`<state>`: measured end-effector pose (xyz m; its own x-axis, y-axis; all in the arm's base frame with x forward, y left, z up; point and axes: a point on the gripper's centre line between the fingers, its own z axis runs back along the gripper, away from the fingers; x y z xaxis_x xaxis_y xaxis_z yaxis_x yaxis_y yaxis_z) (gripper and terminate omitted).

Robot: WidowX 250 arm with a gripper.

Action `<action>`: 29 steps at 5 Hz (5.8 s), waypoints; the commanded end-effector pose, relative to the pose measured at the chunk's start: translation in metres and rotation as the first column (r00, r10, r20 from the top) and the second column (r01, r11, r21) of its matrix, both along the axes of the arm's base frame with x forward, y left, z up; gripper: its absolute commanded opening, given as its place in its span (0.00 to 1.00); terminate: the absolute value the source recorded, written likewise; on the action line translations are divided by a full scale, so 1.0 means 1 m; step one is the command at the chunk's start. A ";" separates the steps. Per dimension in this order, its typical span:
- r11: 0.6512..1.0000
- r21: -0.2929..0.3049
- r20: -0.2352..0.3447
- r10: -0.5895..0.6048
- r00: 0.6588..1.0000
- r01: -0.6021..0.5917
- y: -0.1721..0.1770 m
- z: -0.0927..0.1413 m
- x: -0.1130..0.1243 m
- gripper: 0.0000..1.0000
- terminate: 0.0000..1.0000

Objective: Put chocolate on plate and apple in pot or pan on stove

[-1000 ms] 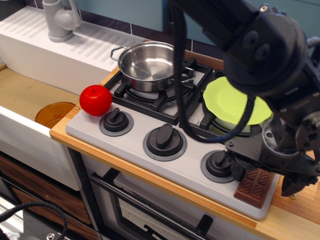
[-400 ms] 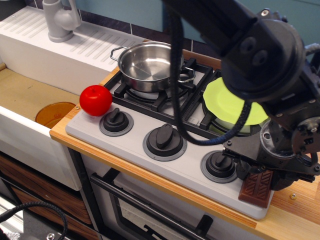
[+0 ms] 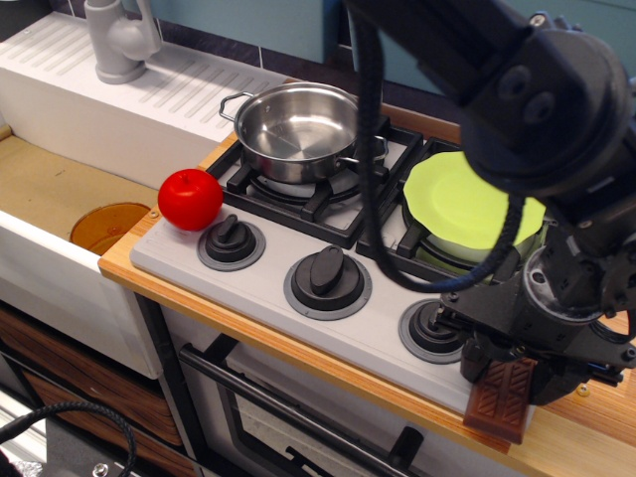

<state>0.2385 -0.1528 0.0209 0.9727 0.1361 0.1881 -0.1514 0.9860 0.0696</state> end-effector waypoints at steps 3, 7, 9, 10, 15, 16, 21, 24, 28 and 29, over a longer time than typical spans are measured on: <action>0.999 -0.023 -0.035 -0.046 0.998 0.045 0.017 0.085 0.040 0.00 0.00; 0.990 0.011 0.005 -0.139 0.990 0.139 0.068 0.080 0.120 0.00 0.00; 0.990 0.011 0.017 -0.140 0.990 0.140 0.068 0.062 0.123 0.00 0.00; 0.991 0.000 0.013 -0.133 0.991 0.133 0.064 0.061 0.116 1.00 0.00; 0.969 -0.009 -0.079 -0.247 0.966 0.247 0.104 0.103 0.102 1.00 0.00; 0.969 -0.009 -0.079 -0.247 0.966 0.247 0.104 0.103 0.102 1.00 0.00; 0.958 0.231 -0.052 -0.162 0.985 0.170 0.177 0.120 0.069 1.00 0.00; 0.960 0.230 -0.045 -0.151 0.987 0.158 0.236 0.108 0.056 1.00 0.00; 0.979 0.159 -0.006 -0.127 0.992 0.127 0.250 0.080 0.041 1.00 0.00; 0.979 0.159 -0.006 -0.127 0.992 0.127 0.250 0.080 0.041 1.00 0.00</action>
<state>0.2743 0.0974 0.0829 0.9889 -0.0232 0.1464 -0.0088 0.9768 0.2140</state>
